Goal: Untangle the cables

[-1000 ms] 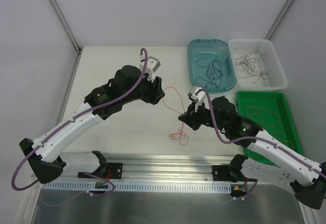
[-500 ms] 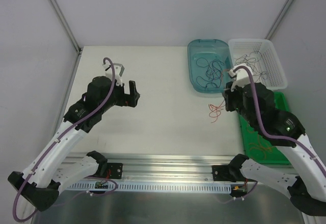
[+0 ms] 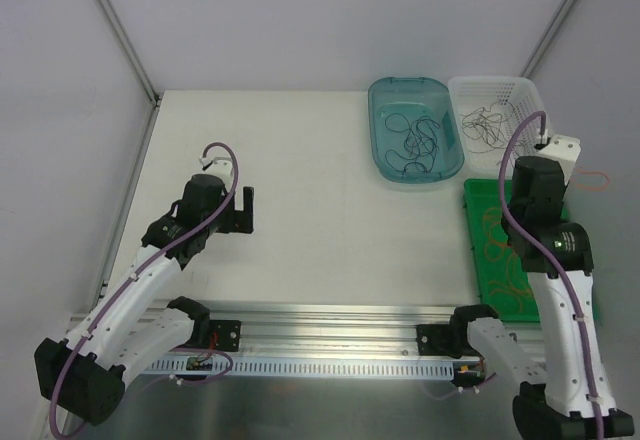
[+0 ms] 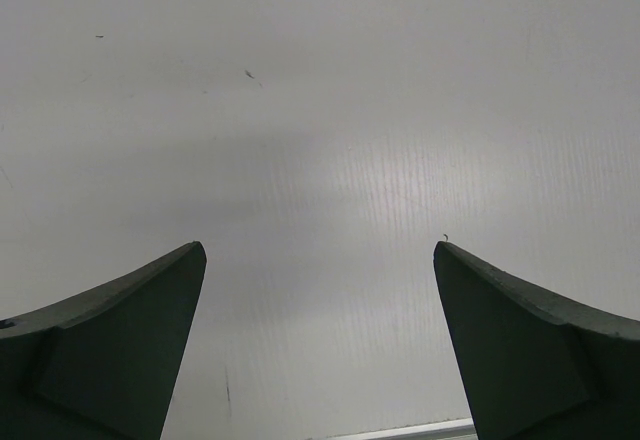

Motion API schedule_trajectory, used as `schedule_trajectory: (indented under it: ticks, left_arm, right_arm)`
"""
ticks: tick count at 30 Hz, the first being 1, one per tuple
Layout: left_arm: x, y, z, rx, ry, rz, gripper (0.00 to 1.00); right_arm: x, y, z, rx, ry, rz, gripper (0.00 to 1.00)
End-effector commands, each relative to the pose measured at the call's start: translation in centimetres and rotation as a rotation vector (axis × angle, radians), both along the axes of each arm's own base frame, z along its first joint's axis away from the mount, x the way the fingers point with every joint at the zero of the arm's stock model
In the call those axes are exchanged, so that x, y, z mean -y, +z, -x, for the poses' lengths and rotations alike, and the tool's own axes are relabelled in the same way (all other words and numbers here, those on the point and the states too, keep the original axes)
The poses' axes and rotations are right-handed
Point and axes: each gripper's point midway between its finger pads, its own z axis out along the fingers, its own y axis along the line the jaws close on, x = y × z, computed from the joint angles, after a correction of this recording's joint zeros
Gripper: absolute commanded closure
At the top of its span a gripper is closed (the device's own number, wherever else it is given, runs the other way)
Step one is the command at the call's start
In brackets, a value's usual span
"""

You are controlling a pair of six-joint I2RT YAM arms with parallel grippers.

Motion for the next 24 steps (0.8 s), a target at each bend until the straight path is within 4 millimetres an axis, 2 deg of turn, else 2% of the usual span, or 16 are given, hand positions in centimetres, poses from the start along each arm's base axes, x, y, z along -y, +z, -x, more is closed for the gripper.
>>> schedule_trajectory:
  ticks: [1,3,4,6,7,8,14,17,18,19,20,22,23,24]
  left_arm:
    - [-1.3,0.7,-0.9,0.059,0.039,-0.053,0.01]
    - [-1.5,0.6,-0.8,0.06,0.043,-0.058,0.01]
    - [-1.5,0.6,-0.8,0.061,0.043,-0.058,0.01]
    - [-1.4,0.5,-0.8,0.057,0.04,-0.056,0.01]
    - [-1.4,0.5,-0.8,0.056,0.038,-0.057,0.01]
    - [-1.3,0.4,-0.7,0.053,0.032,-0.053,0.01]
    - [-1.3,0.4,-0.7,0.052,0.034,-0.055,0.01]
    - [-1.3,0.3,-0.7,0.05,0.035,-0.055,0.01]
    - [-1.3,0.3,-0.8,0.05,0.037,-0.054,0.01]
    - [-1.3,0.3,-0.8,0.05,0.037,-0.054,0.01]
    - [-1.4,0.3,-0.7,0.05,0.039,-0.054,0.01]
    - [-1.2,0.3,-0.7,0.05,0.034,-0.048,0.01]
    - [-1.2,0.4,-0.7,0.052,0.034,-0.043,0.01]
    - [-1.2,0.5,-0.7,0.053,0.034,-0.042,0.01]
  right_arm:
    - [2.0,-2.7,-1.1,0.035,-0.14,-0.118,0.99]
    - [3.5,-4.6,-1.2,0.06,-0.232,-0.211,0.99]
    - [4.0,-6.5,-1.2,0.032,-0.27,-0.235,0.99]
    - [5.6,-8.0,-0.9,0.075,-0.384,-0.282,0.99]
    - [6.1,-9.7,-0.5,0.056,-0.425,-0.298,0.99]
    - [6.6,-10.3,-0.3,0.065,-0.458,-0.321,0.99]
    - [6.9,-14.3,-0.3,0.01,-0.551,-0.4,0.98]
    - [6.2,-15.9,0.3,-0.043,-0.56,-0.446,0.9]
    - [5.9,-16.0,0.5,-0.05,-0.558,-0.459,0.58]
    - [5.6,-16.1,0.5,-0.047,-0.553,-0.474,0.43]
    - [5.1,-15.9,0.7,-0.038,-0.534,-0.494,0.18]
    - [4.7,-15.4,0.8,-0.016,-0.525,-0.515,0.05]
    - [4.3,-15.3,0.9,-0.016,-0.515,-0.534,0.02]
    - [4.2,-14.4,1.0,0.009,-0.504,-0.537,0.03]
